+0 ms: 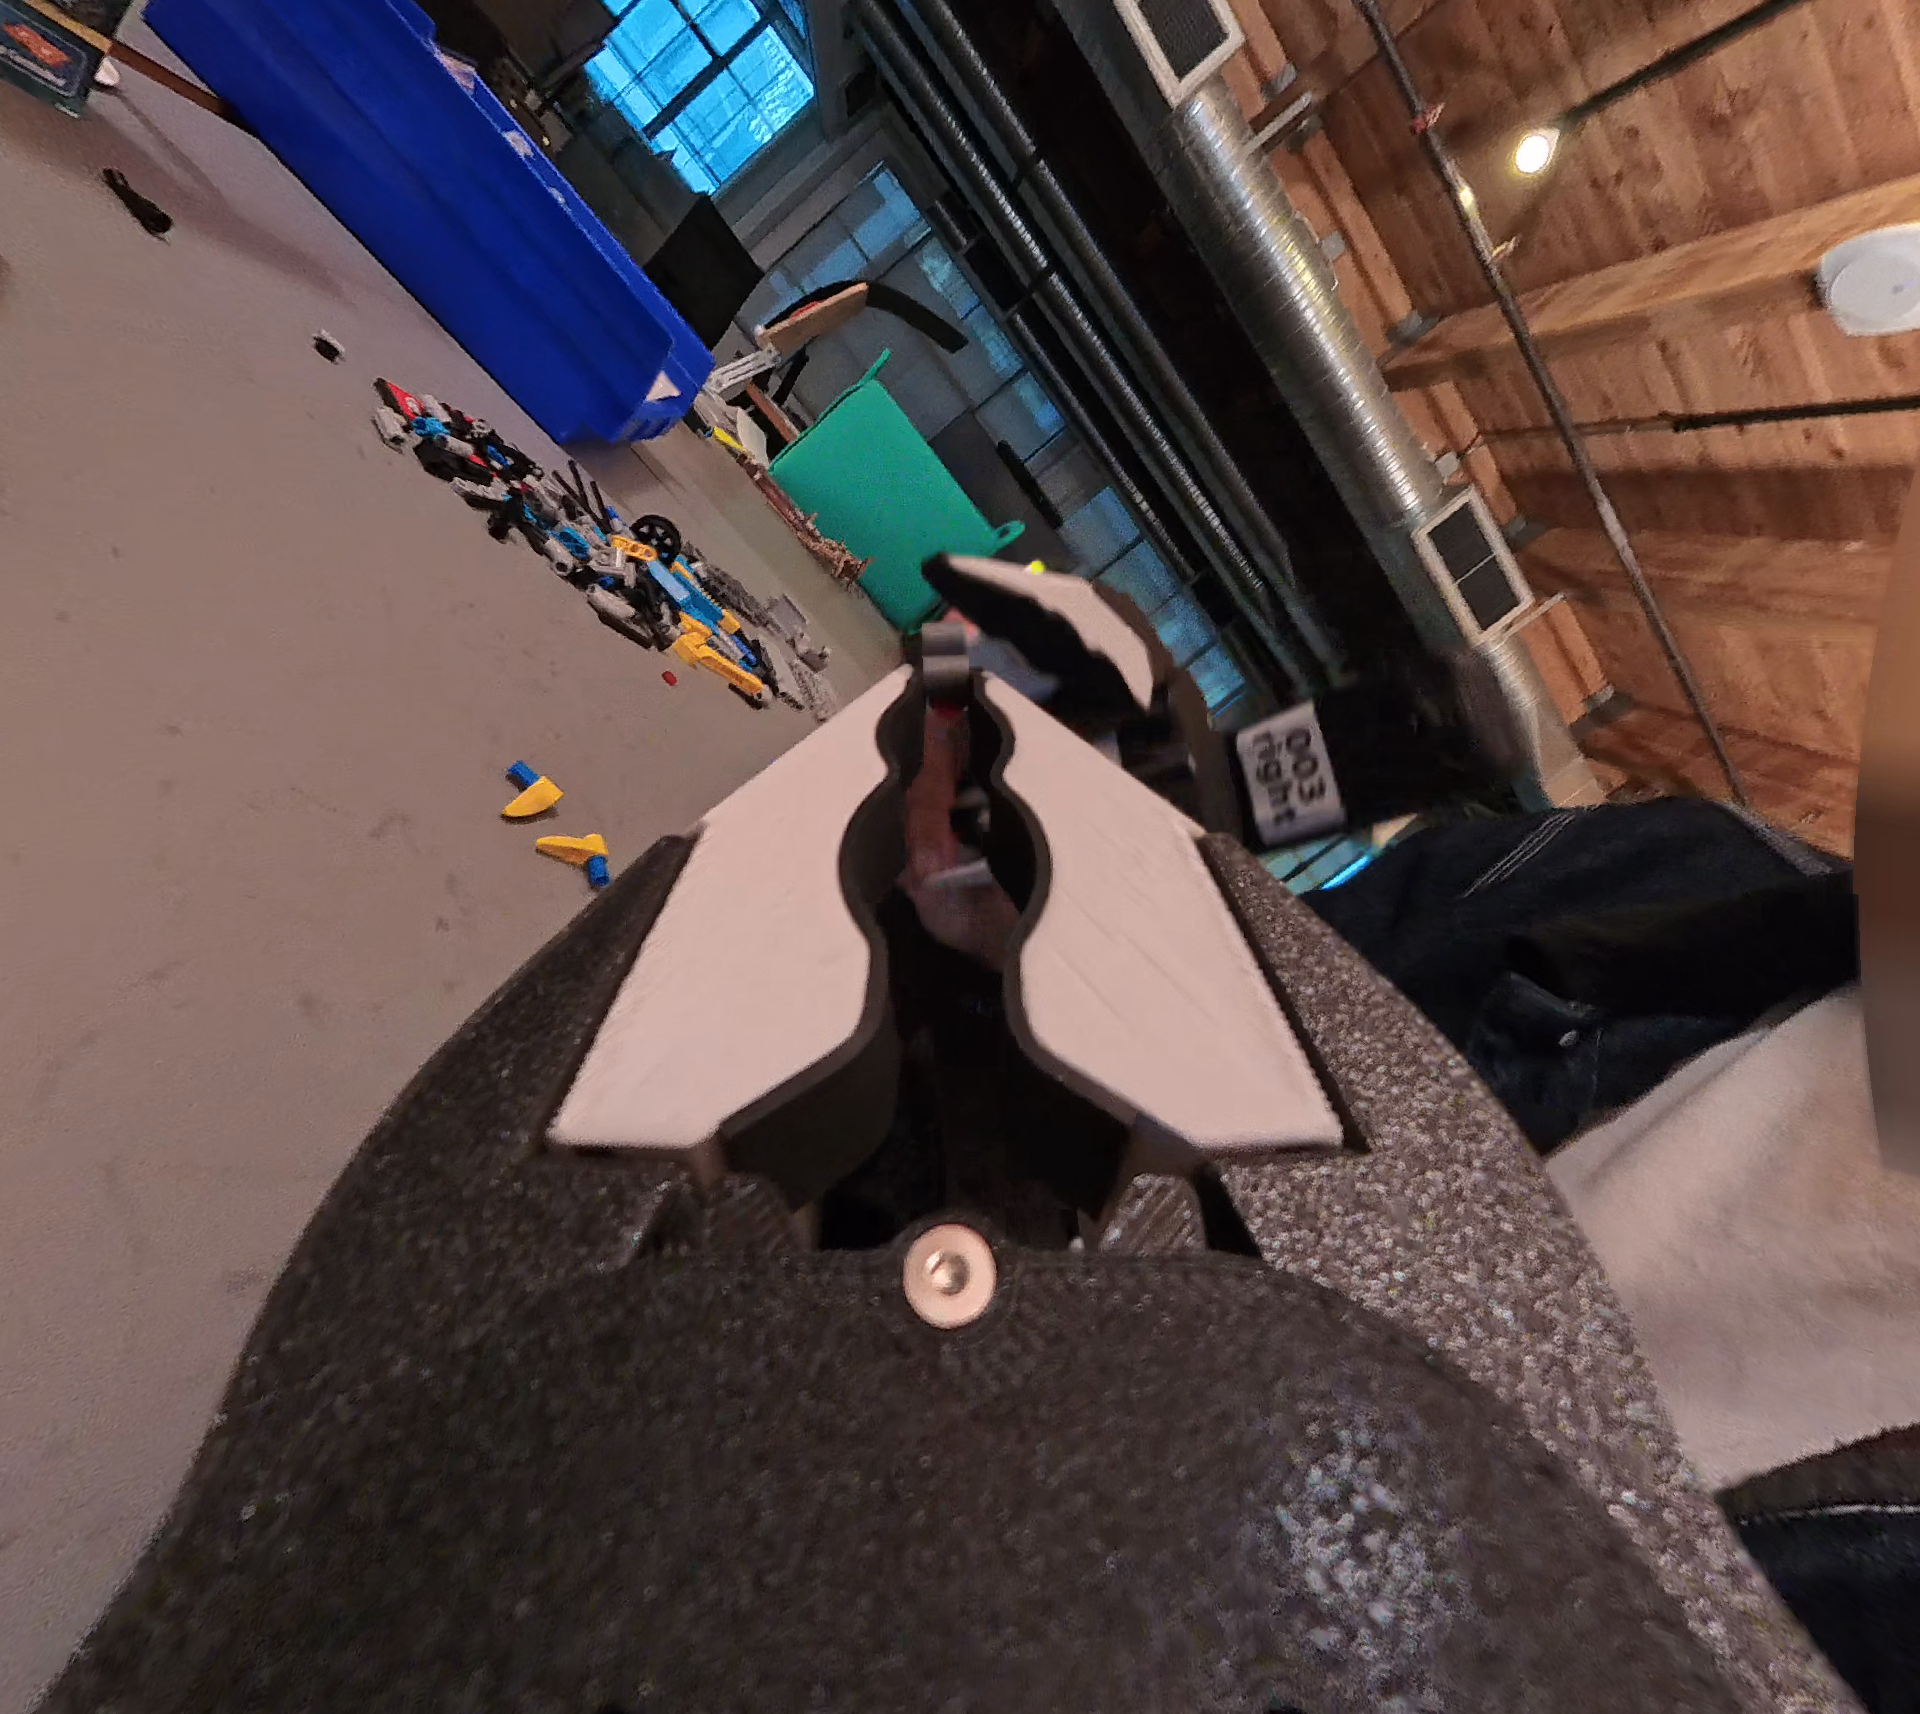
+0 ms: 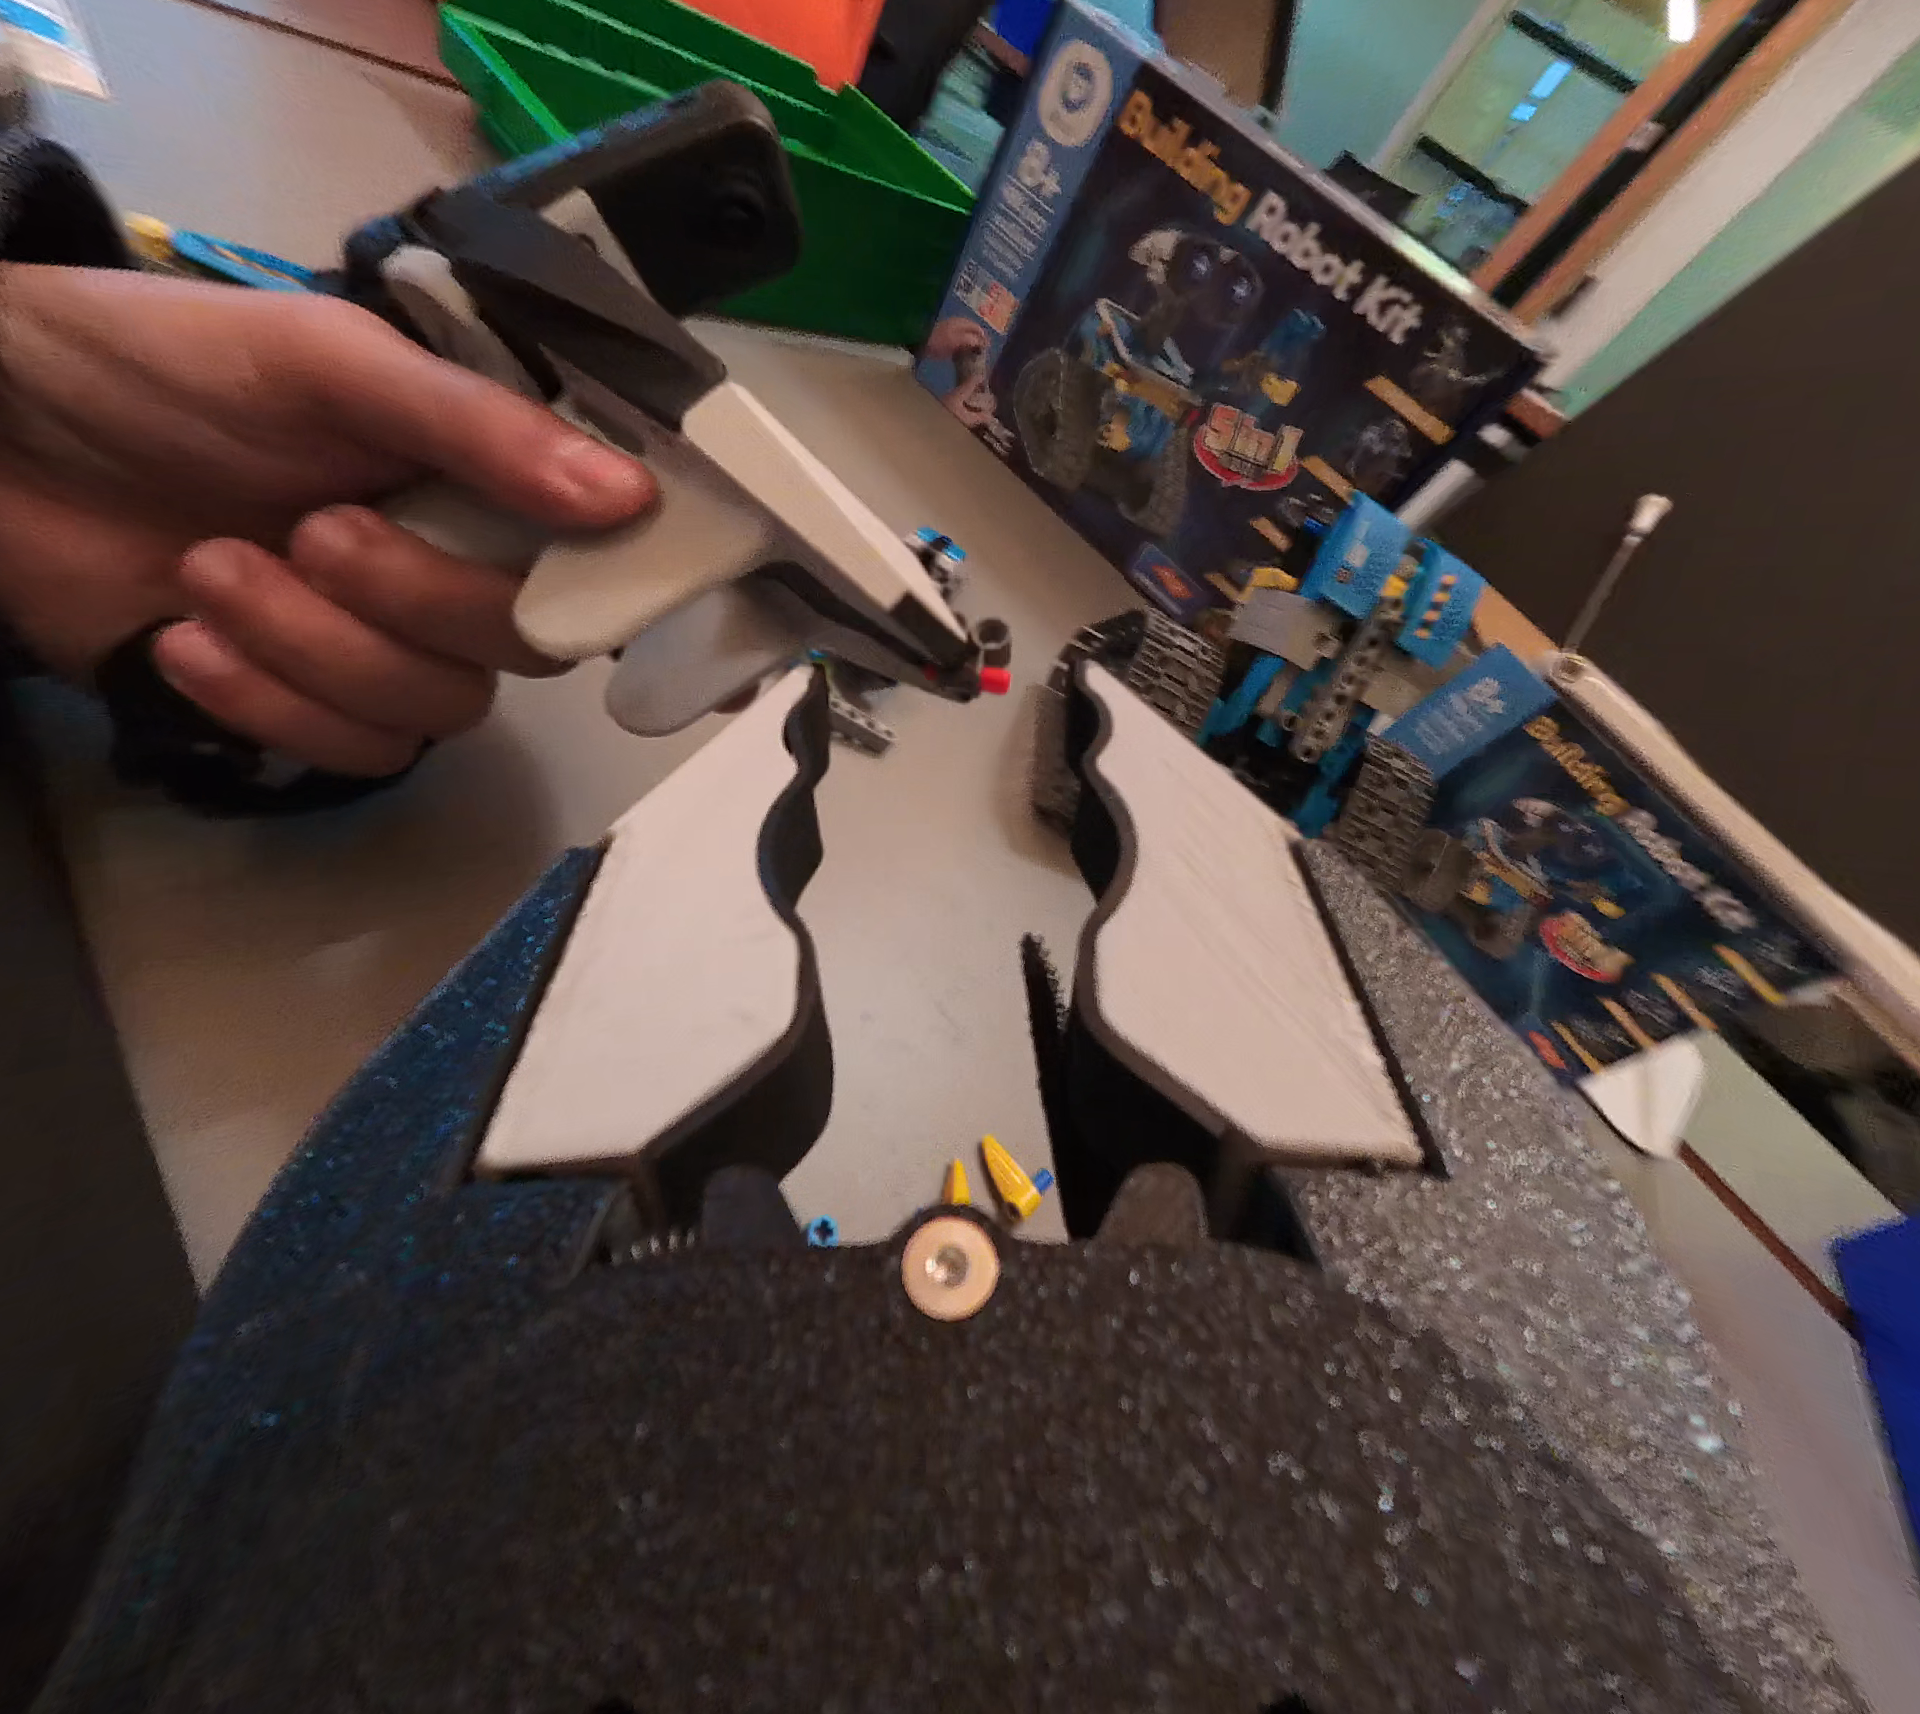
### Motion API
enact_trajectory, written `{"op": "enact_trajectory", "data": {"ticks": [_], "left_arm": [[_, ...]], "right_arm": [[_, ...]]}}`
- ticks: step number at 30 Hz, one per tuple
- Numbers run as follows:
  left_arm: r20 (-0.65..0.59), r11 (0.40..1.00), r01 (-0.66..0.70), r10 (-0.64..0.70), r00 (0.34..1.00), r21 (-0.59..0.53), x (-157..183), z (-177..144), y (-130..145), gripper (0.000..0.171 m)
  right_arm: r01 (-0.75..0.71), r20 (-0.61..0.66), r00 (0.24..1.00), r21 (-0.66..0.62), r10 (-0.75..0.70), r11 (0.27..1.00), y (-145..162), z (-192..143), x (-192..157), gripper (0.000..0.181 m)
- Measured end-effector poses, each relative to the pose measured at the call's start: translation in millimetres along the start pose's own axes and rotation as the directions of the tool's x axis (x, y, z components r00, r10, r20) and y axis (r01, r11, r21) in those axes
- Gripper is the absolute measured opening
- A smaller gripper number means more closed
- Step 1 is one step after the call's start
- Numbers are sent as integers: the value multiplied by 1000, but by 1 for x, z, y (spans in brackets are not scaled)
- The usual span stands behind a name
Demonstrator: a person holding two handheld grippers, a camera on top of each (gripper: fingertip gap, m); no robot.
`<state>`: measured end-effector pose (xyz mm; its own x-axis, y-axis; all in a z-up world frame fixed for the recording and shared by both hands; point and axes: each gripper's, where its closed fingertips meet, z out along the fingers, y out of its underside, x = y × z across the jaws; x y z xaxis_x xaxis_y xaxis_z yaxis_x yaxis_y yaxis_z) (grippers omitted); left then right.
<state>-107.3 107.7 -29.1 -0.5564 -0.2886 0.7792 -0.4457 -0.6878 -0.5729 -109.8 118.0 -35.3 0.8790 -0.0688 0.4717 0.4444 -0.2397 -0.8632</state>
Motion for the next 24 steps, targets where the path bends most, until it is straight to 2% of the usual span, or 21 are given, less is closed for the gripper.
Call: {"op": "enact_trajectory", "data": {"ticks": [2, 4, 7, 15, 19, 21, 24], "left_arm": [[-33, 998, 49, -48, 998, 32, 2, -1, -4, 6], [-37, 996, 74, -73, 997, 44, 0, -1, -5, 6], [-32, 997, 72, -70, 997, 43, 0, 0, -4, 6], [32, 1000, -16, 16, 999, 10, -4, 3, 2, 5], [62, 1000, -31, 31, 998, -4, -8, 2, 4, 5], [48, 1000, -9, 9, 999, -7, -8, 3, 4, 6], [60, 999, -52, 52, 997, -11, -6, 4, 4, 6]], "right_arm": [[1, -68, 998, -40, -3, 999, 4, 4, 3, 43], [-32, -68, 997, -30, 30, 999, 2, 5, 1, 36], [-6, -120, 993, -2, 6, 1000, -4, -1, 10, 22], [2, -77, 997, -42, -5, 999, 5, 2, 6, 14], [-54, -21, 998, -59, 53, 997, 10, 3, 4, 14], [4, -43, 999, -54, -6, 999, 9, 2, 5, 14], [45, -45, 998, -45, -47, 998, 7, 1, 6, 14]]}}
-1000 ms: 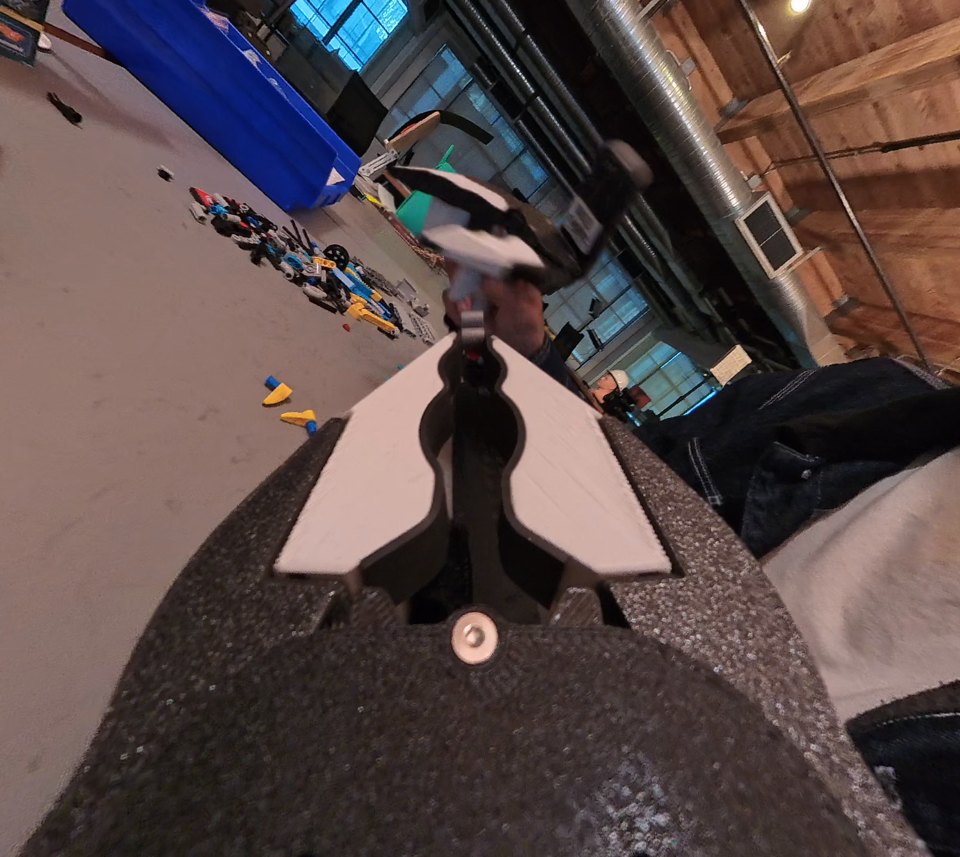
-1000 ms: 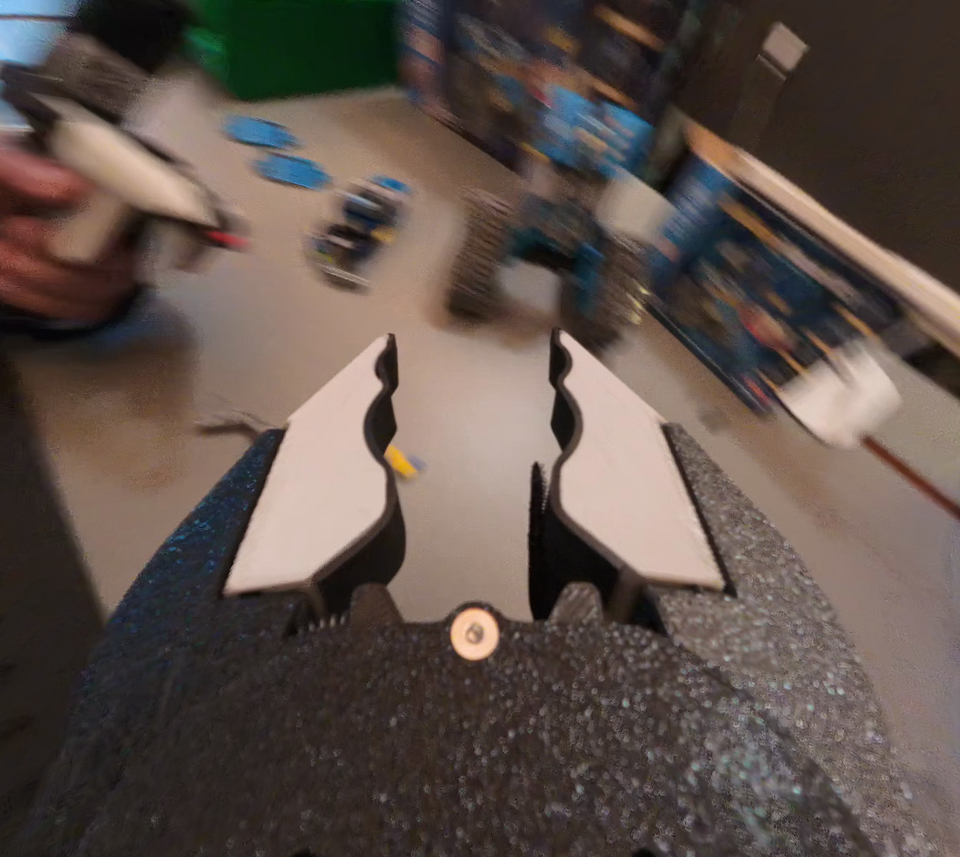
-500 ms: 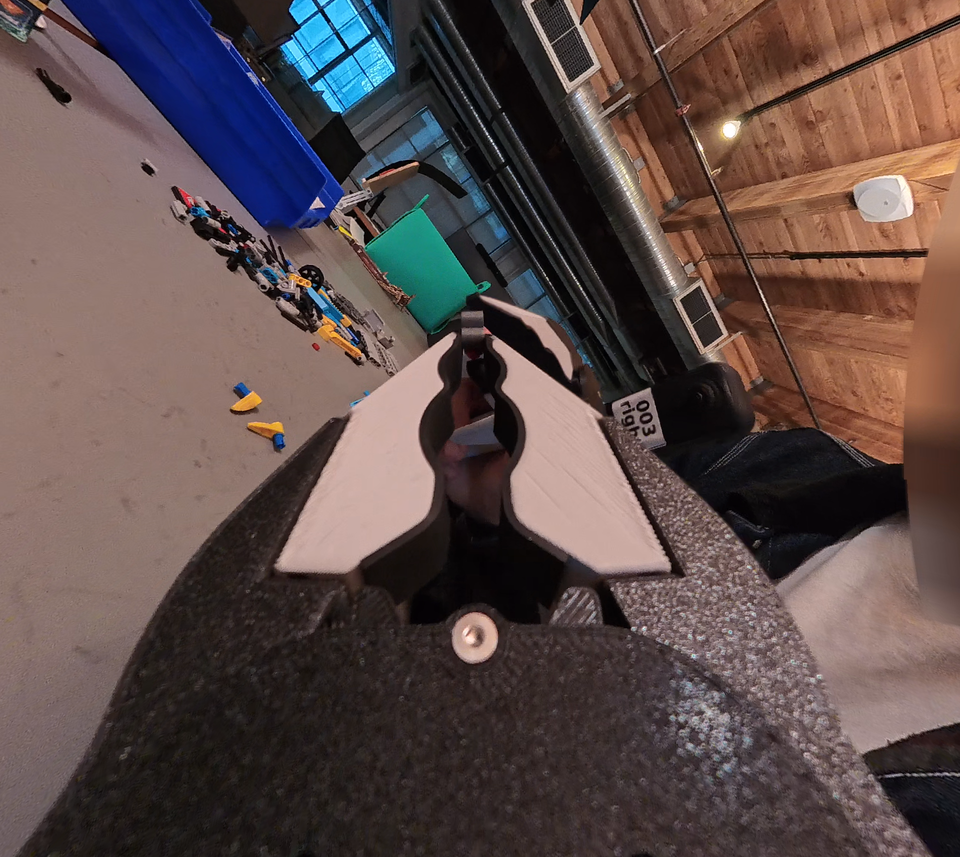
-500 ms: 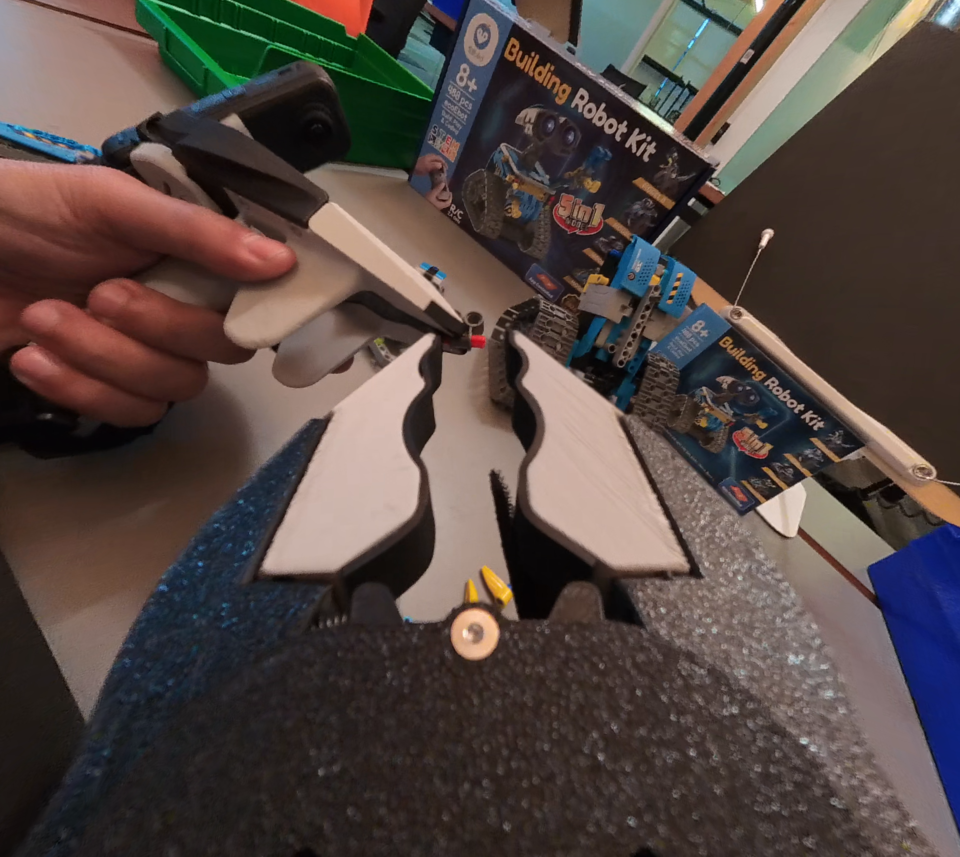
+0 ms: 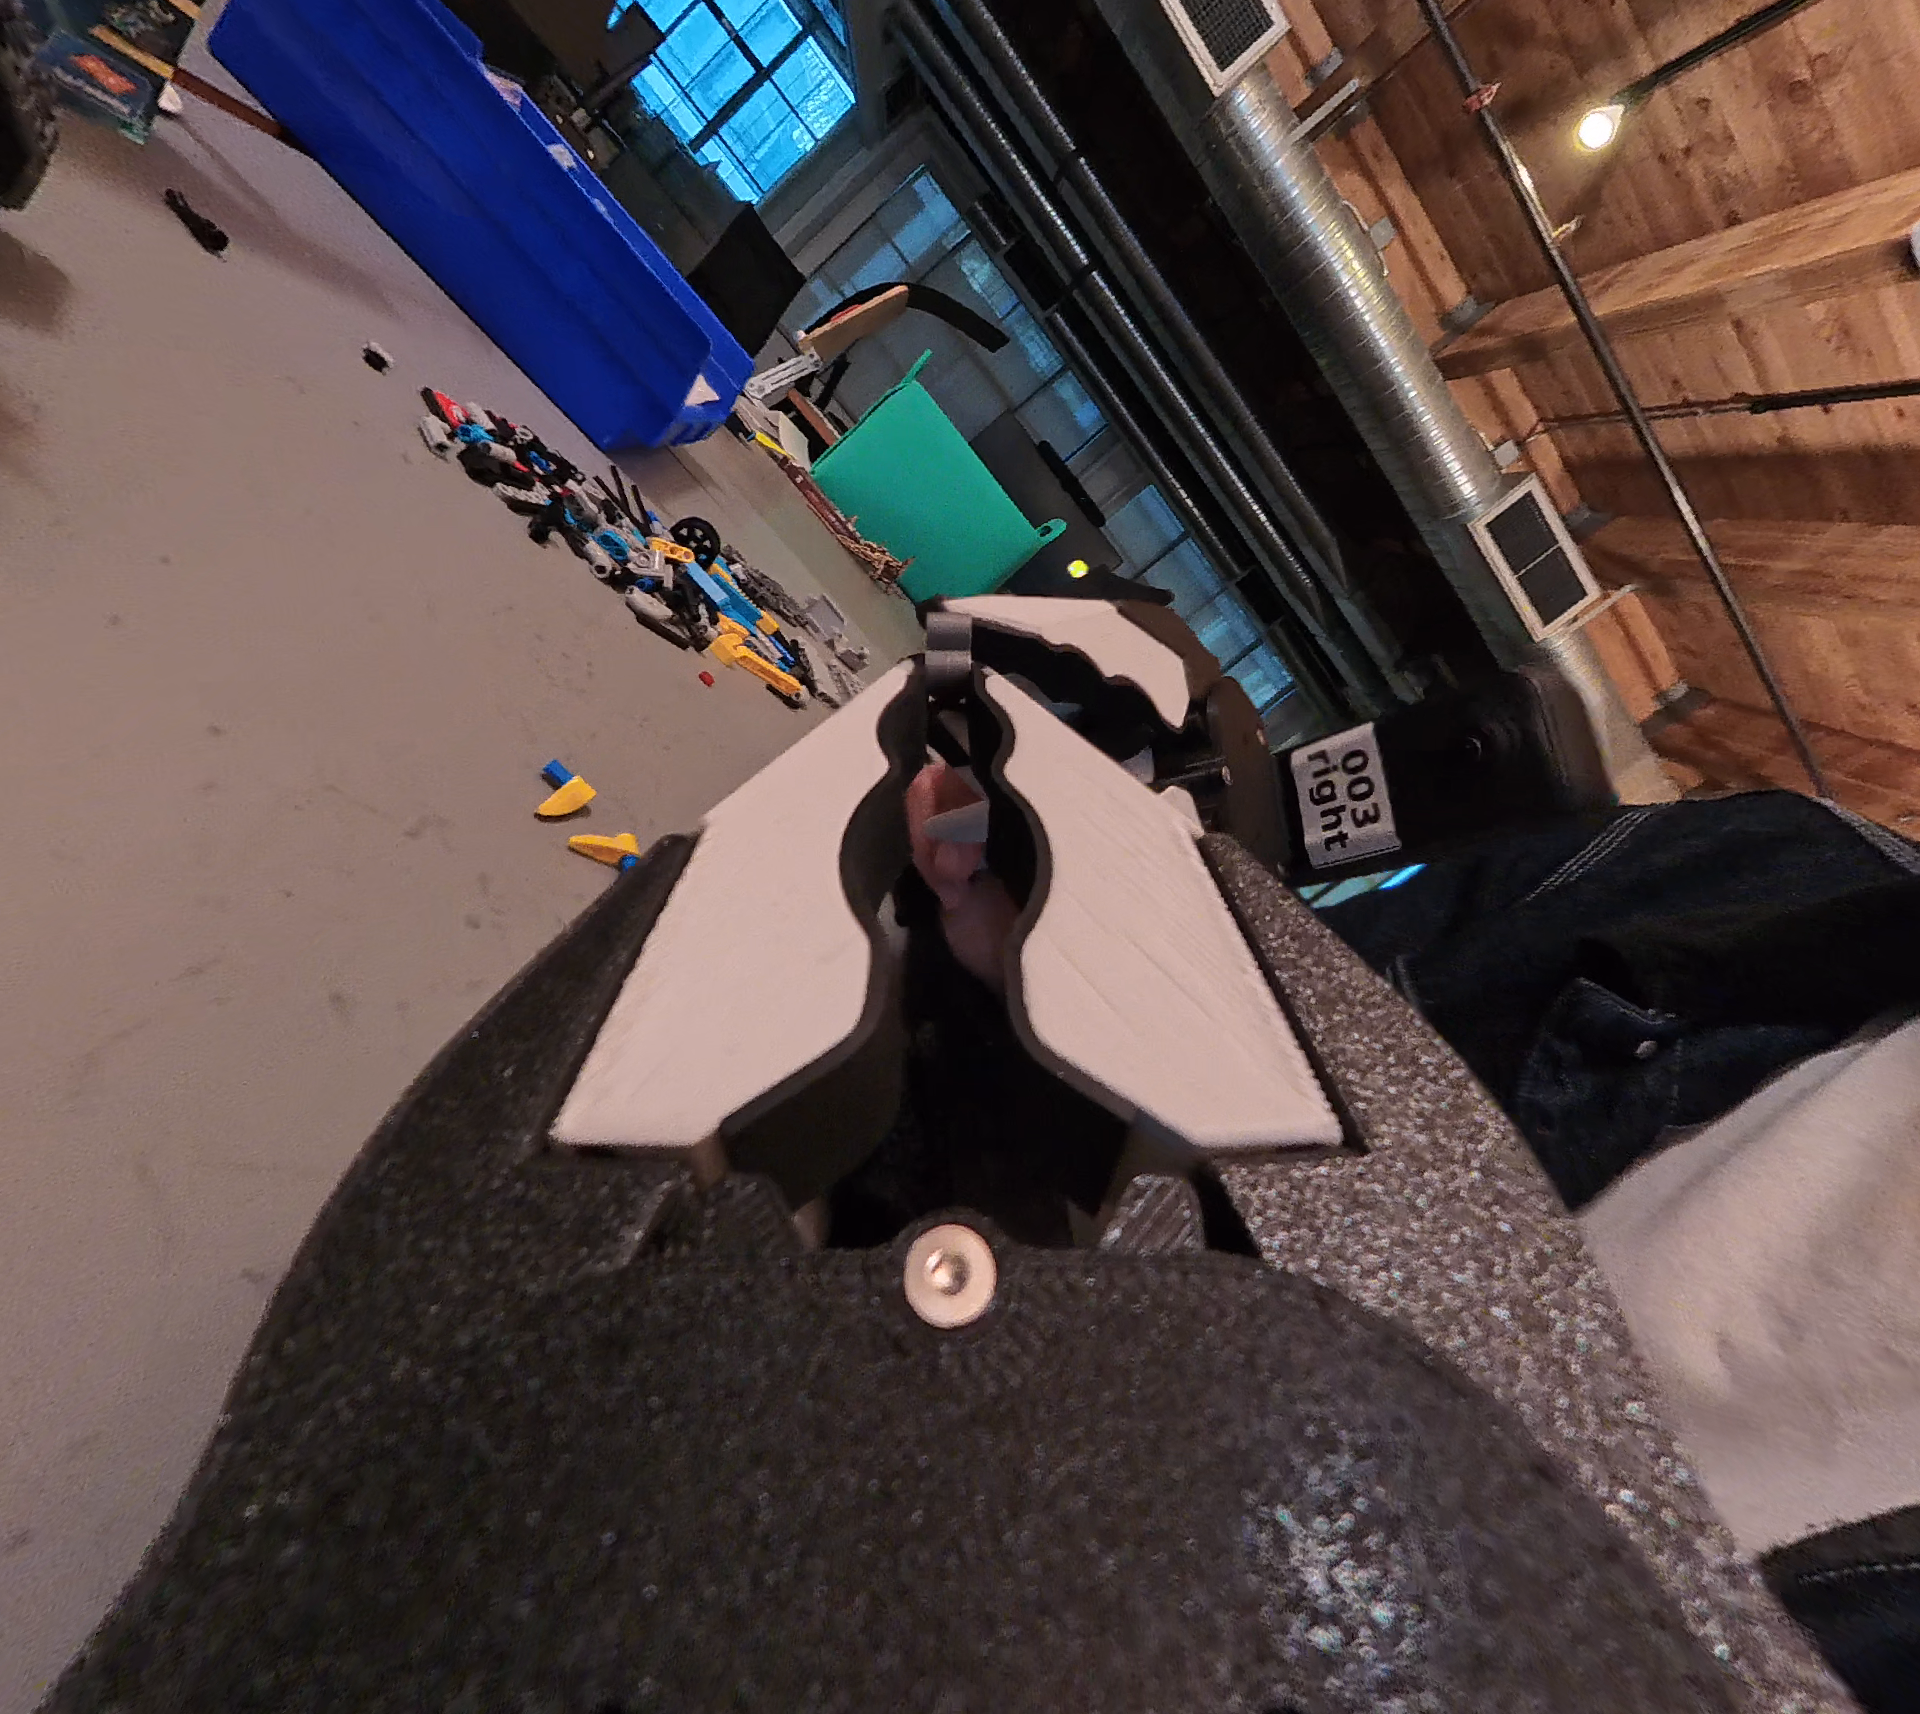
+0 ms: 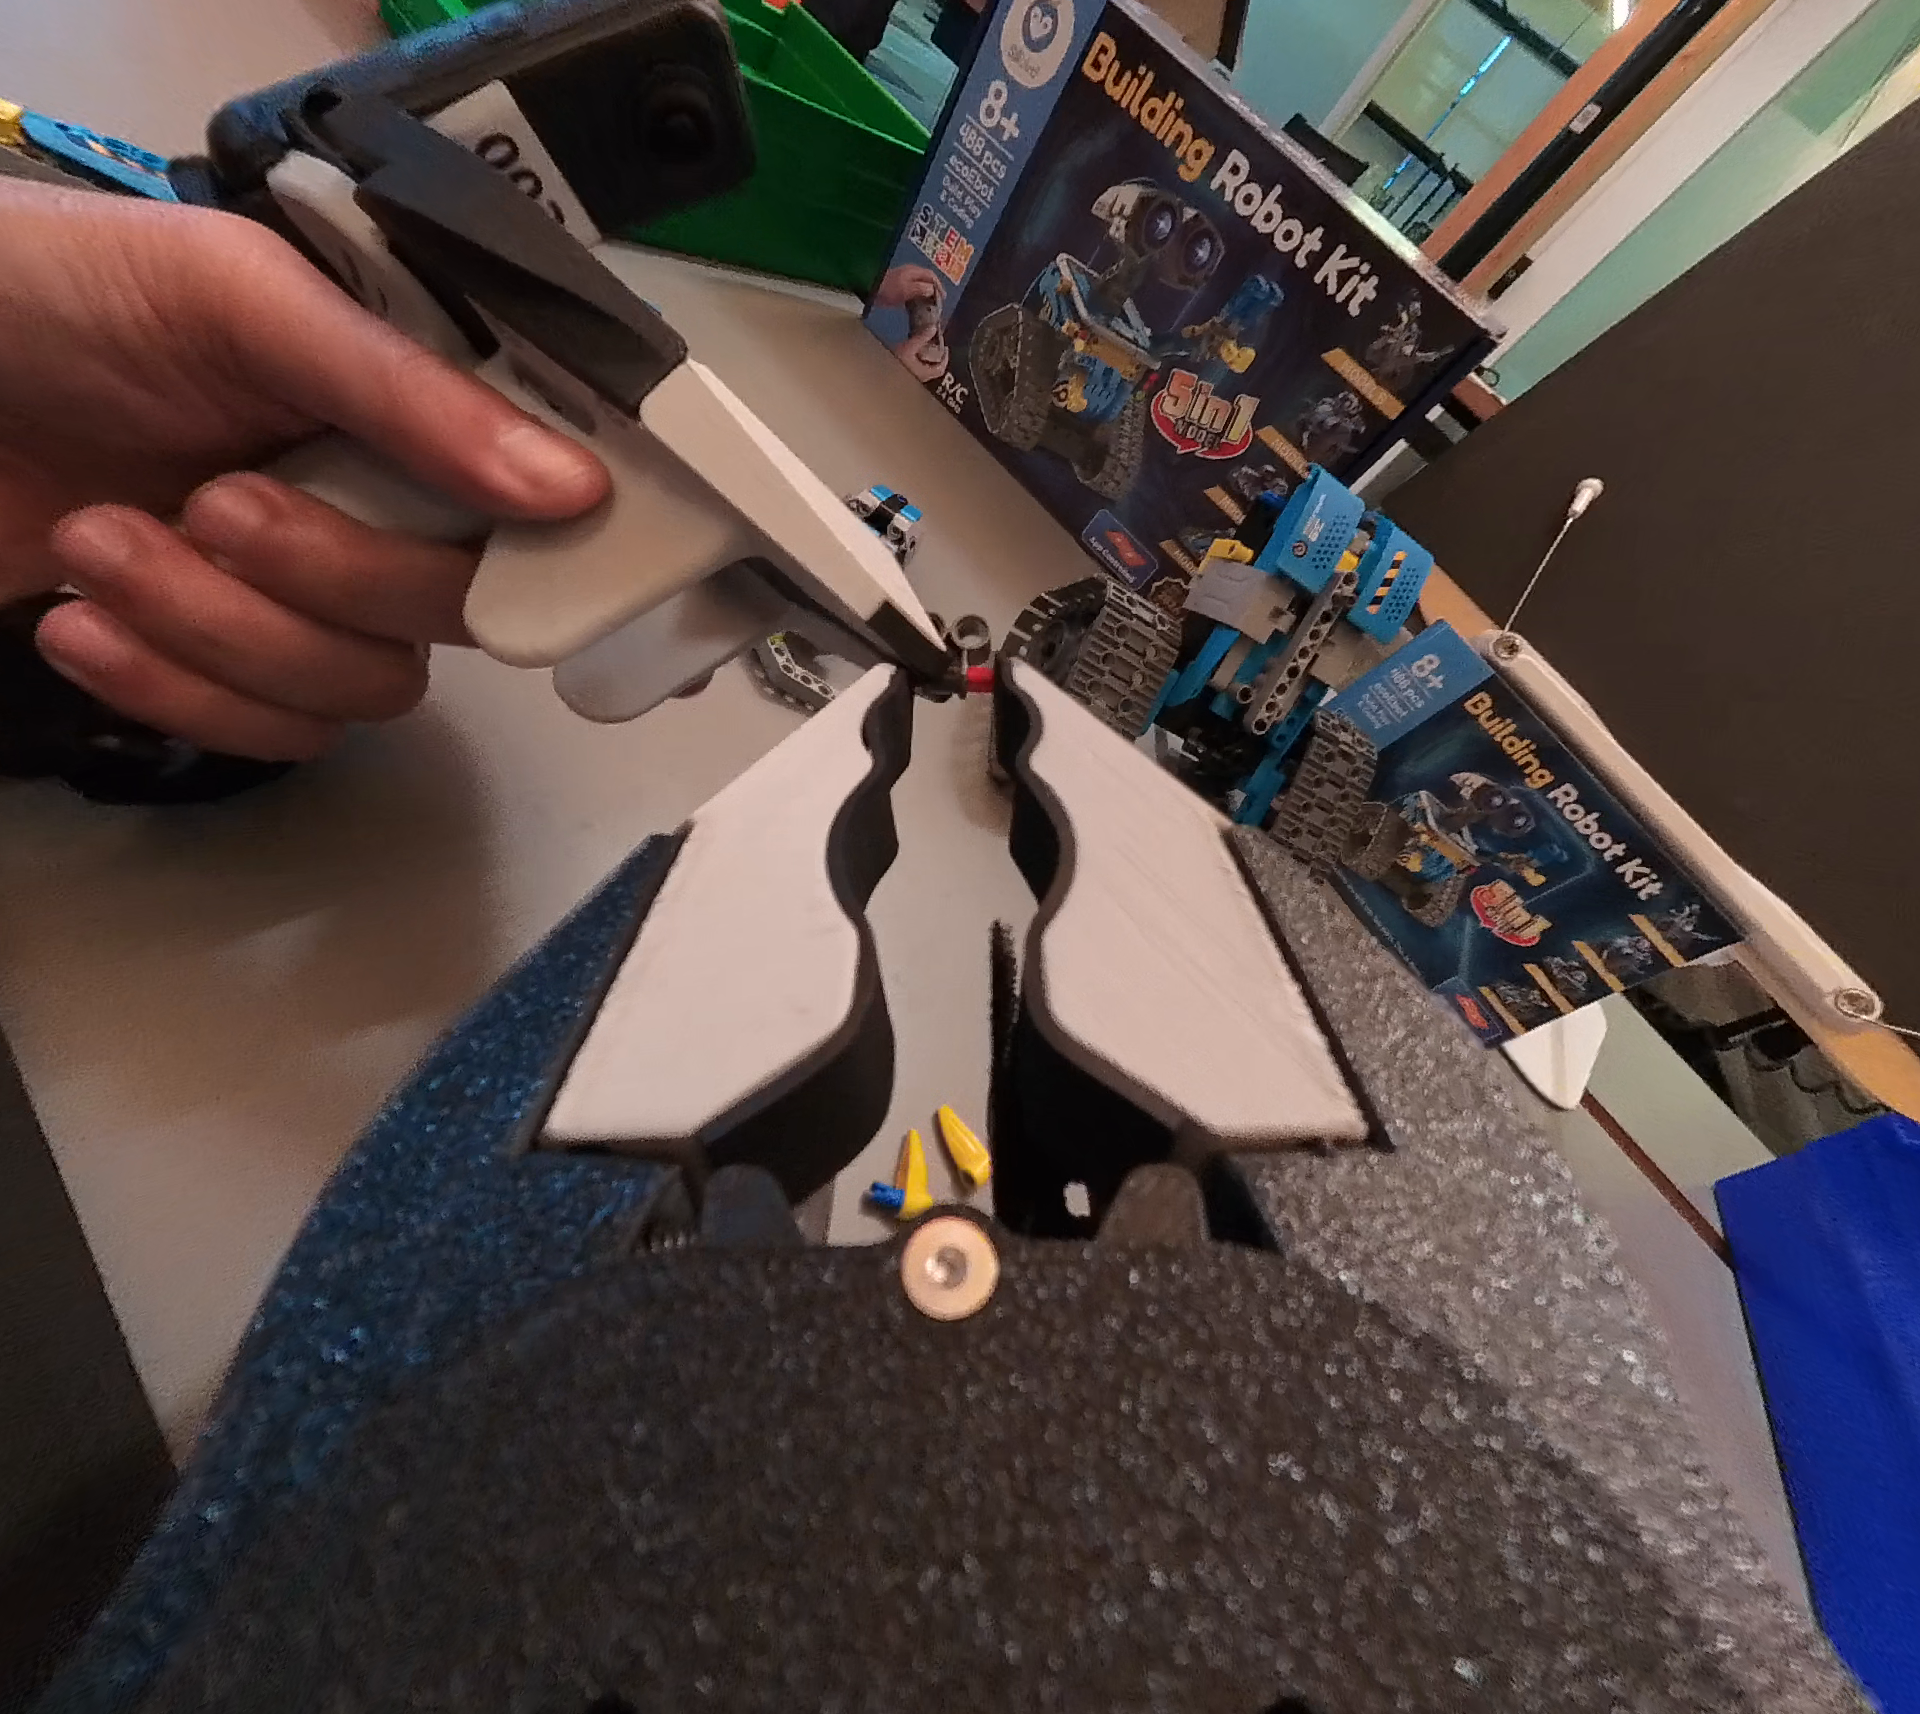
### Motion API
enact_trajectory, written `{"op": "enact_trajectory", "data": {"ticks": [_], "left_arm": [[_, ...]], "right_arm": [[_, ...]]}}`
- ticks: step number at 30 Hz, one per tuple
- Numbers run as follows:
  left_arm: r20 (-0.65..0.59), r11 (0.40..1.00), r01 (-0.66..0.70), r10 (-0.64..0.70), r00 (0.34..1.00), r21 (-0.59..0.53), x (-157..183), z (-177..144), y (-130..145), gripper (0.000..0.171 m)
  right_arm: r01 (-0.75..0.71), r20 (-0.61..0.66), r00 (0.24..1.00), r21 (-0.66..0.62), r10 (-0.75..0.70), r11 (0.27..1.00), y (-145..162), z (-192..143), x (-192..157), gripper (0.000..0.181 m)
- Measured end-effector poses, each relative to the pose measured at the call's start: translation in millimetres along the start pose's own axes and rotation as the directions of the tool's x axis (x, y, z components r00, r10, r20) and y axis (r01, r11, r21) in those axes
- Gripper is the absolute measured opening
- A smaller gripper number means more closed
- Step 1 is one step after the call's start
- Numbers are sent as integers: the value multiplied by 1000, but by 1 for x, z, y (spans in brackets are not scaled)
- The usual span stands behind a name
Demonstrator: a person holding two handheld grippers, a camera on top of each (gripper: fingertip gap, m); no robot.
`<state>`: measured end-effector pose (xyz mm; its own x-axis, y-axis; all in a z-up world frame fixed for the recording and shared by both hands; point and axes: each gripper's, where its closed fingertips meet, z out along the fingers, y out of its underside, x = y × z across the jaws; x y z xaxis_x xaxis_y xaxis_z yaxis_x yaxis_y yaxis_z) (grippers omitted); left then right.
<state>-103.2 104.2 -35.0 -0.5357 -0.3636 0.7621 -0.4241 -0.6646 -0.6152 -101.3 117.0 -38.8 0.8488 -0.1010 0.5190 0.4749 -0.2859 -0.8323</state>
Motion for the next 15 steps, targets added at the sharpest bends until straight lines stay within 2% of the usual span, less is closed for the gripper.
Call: {"op": "enact_trajectory", "data": {"ticks": [4, 8, 10, 11, 13, 14, 15], "left_arm": [[8, 1000, -2, 2, 1000, -1, -1, 0, 0, 5], [19, 1000, 14, -13, 1000, -7, -5, -1, 1, 5], [35, 1000, -2, 3, 999, -29, -6, -3, 4, 5], [58, 999, -25, 28, 998, -44, -9, -3, 6, 5], [41, 996, -53, 56, 998, -68, -5, -6, 7, 5], [31, 994, -69, 72, 997, -82, -2, -7, 7, 5], [22, 990, -99, 102, 995, -99, 1, -7, 9, 5]], "right_arm": [[10, 14, 1000, -2, -10, 1000, 1, 1, 0, 14], [-46, 52, 998, -9, 47, 999, 5, 3, -2, 14], [-37, 112, 993, -1, 37, 999, 7, 3, -5, 14], [-106, 164, 981, 3, 104, 994, 10, 3, -8, 15], [-299, 316, 908, 34, 273, 954, 5, -4, -8, 19], [-381, 387, 857, 31, 340, 924, 3, -9, -5, 24], [-451, 502, 778, 26, 378, 892, -1, -18, -7, 18]]}}
